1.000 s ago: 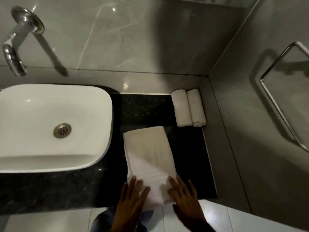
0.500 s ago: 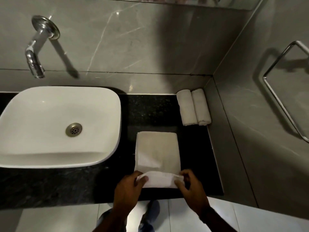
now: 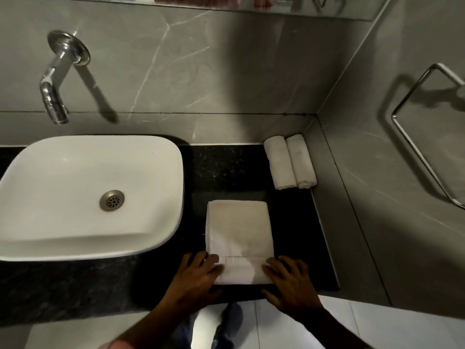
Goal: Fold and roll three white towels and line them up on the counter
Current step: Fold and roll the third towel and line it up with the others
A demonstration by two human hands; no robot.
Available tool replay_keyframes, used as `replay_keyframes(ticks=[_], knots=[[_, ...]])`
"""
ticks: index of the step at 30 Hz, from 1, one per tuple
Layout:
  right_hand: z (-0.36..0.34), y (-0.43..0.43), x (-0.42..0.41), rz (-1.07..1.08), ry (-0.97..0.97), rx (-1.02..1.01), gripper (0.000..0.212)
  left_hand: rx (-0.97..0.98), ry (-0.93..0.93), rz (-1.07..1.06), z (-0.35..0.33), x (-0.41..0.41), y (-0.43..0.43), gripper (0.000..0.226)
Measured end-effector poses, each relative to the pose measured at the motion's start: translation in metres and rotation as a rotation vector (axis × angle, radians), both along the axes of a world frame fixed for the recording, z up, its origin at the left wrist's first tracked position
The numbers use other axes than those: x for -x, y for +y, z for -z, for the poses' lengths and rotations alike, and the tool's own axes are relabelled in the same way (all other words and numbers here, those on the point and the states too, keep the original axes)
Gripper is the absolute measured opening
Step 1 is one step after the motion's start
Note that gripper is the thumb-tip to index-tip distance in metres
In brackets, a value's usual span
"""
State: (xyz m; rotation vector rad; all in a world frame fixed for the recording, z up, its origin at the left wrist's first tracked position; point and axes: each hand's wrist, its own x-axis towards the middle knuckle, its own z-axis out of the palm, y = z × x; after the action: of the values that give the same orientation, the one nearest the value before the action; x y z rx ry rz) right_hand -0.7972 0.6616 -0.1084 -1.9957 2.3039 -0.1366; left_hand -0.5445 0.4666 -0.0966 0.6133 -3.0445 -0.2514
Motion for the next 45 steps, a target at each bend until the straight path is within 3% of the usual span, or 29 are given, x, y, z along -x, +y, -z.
replay_keyframes(ticks=[3, 5, 8, 10, 13, 15, 17, 20, 22, 25, 29, 31, 33, 35, 37, 39, 42, 45], knots=[[-0.005, -0.005, 0.005, -0.066, -0.010, -0.050, 0.046, 0.030, -0.036, 0.131, -0.003, 0.005, -0.007, 0.036], [-0.011, -0.013, 0.008, 0.005, -0.085, -0.095, 0.044, -0.060, -0.059, 0.112, -0.006, 0.010, -0.014, 0.032], [-0.024, -0.030, 0.009, 0.354, -0.462, -0.125, 0.041, -0.532, -0.004, -0.241, -0.018, 0.016, -0.030, 0.045], [-0.030, -0.047, 0.008, 0.507, -0.743, -0.073, 0.037, -0.777, 0.145, -0.441, -0.018, 0.022, -0.036, 0.045], [-0.033, -0.065, 0.005, 0.626, -0.960, 0.034, 0.030, -0.749, 0.270, -0.540, -0.012, 0.036, -0.036, 0.025], [-0.027, -0.069, 0.004, 0.651, -0.914, 0.083, 0.018, -0.677, 0.264, -0.559, -0.010, 0.042, -0.035, 0.013], [-0.018, -0.067, 0.004, 0.655, -0.817, 0.150, 0.011, -0.618, 0.219, -0.532, -0.009, 0.044, -0.035, 0.014], [-0.013, -0.066, 0.004, 0.593, -0.704, 0.181, 0.008, -0.520, 0.077, -0.433, -0.012, 0.041, -0.037, 0.028], [-0.012, -0.065, 0.006, 0.482, -0.531, 0.181, 0.009, -0.428, -0.021, -0.331, -0.017, 0.039, -0.041, 0.050], [-0.012, -0.061, 0.014, 0.271, -0.229, 0.209, 0.024, -0.215, -0.154, -0.128, -0.023, 0.040, -0.050, 0.068], [-0.011, -0.053, 0.027, 0.021, -0.069, 0.085, 0.072, -0.020, -0.111, 0.046, -0.024, 0.044, -0.060, 0.047], [-0.012, -0.057, 0.035, -0.048, -0.016, 0.072, 0.068, -0.033, -0.088, 0.083, -0.026, 0.050, -0.072, 0.042], [-0.015, -0.066, 0.041, -0.076, 0.003, 0.085, 0.059, -0.183, -0.100, 0.015, -0.032, 0.062, -0.090, 0.043], [-0.017, -0.080, 0.047, 0.033, -0.129, 0.070, 0.056, -0.454, -0.106, -0.174, -0.038, 0.076, -0.107, 0.053], [-0.025, -0.096, 0.051, 0.298, -0.467, 0.028, 0.053, -0.653, -0.001, -0.389, -0.035, 0.092, -0.118, 0.060], [-0.030, -0.110, 0.056, 0.507, -0.782, -0.018, 0.046, -0.546, 0.160, -0.485, -0.027, 0.108, -0.123, 0.054], [-0.029, -0.119, 0.054, 0.702, -0.937, -0.083, 0.026, -0.228, 0.235, -0.528, -0.022, 0.132, -0.121, 0.025], [-0.026, -0.118, 0.037, 0.892, -1.054, -0.121, 0.021, -0.225, 0.203, -0.520, -0.020, 0.143, -0.112, 0.031]])
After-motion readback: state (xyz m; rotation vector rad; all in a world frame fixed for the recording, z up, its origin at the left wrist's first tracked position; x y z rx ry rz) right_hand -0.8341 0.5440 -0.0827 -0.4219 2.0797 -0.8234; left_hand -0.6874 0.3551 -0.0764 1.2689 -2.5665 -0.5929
